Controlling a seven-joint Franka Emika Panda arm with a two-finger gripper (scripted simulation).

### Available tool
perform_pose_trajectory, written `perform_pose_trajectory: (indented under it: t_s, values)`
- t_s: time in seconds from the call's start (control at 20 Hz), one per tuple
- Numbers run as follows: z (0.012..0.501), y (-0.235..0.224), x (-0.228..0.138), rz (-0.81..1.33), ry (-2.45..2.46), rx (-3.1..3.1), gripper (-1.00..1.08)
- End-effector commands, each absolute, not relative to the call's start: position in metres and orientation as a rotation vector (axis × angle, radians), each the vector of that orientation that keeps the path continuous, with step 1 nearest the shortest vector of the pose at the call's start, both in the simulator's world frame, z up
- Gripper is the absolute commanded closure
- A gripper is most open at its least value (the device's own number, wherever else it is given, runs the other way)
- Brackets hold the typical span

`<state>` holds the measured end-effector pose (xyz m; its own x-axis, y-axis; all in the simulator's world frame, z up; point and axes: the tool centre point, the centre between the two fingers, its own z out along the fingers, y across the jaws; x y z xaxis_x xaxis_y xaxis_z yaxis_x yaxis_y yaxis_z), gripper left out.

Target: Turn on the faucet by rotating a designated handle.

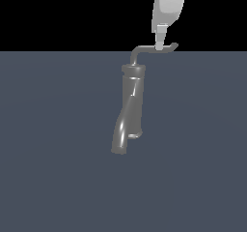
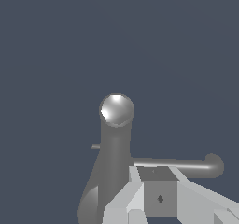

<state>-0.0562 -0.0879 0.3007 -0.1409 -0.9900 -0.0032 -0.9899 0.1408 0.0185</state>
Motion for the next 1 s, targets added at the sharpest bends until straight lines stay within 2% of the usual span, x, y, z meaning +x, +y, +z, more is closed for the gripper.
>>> perform_pose_trajectory:
  t_s: [0.0, 0.95]
  values:
    - [0.300, -0.100, -0.042, -0.002, -2.390, 2.041, 1.08]
    - [0.300, -0.127, -0.003, 0.000, -2.420, 2.004, 1.08]
